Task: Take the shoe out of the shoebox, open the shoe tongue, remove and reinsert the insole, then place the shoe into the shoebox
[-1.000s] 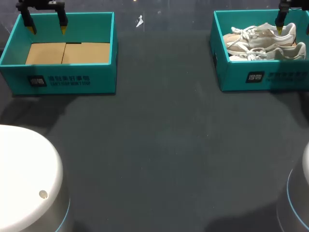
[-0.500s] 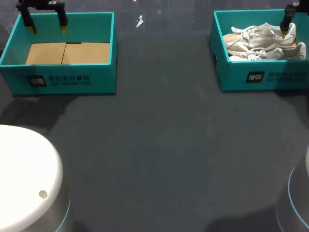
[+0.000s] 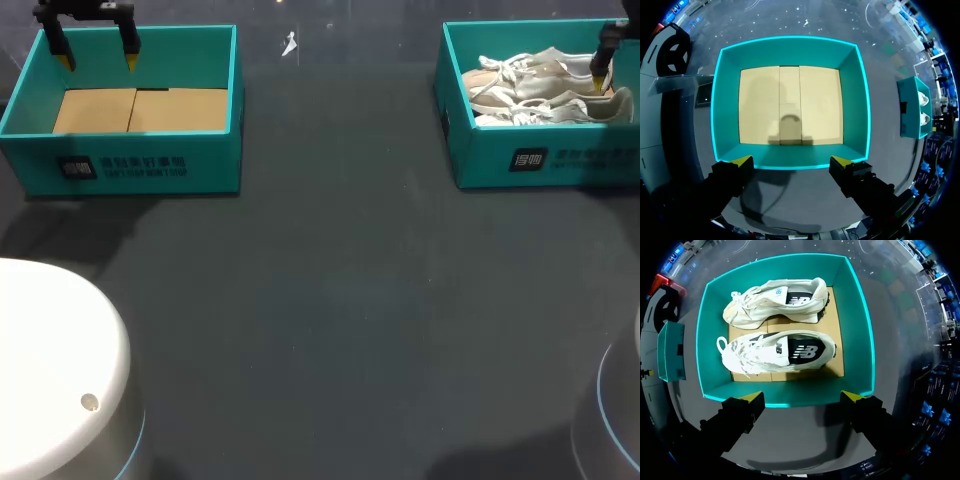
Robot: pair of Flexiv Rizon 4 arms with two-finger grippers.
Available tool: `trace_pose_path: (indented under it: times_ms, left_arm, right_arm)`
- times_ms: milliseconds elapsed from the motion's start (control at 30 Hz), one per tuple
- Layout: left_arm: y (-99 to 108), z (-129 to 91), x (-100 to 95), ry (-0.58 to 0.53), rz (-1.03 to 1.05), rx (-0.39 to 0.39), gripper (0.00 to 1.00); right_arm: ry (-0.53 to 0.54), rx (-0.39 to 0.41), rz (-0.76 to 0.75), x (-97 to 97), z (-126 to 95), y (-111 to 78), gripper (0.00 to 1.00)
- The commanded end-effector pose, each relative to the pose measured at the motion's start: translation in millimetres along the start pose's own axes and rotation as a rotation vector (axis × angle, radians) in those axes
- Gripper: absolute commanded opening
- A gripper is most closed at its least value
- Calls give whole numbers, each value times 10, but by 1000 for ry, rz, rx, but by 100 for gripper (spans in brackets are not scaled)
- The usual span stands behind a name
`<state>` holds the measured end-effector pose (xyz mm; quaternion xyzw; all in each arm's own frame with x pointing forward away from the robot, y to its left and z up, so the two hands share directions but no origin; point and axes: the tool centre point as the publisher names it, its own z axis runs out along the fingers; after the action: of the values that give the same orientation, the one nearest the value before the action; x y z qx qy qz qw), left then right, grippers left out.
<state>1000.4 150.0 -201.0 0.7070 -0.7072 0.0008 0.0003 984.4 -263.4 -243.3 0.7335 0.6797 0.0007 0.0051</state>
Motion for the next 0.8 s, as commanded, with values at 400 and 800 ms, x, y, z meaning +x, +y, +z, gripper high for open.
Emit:
trace_pose_path:
  times_ms: [400, 800]
  left_arm:
    - [1, -7, 0, -1, 0, -1, 100]
    - [1, -7, 0, -1, 0, -1, 100]
  right_arm:
    - [-25, 15, 2, -177, 355, 203, 100]
    - [-41, 23, -44, -335, 532, 362, 96]
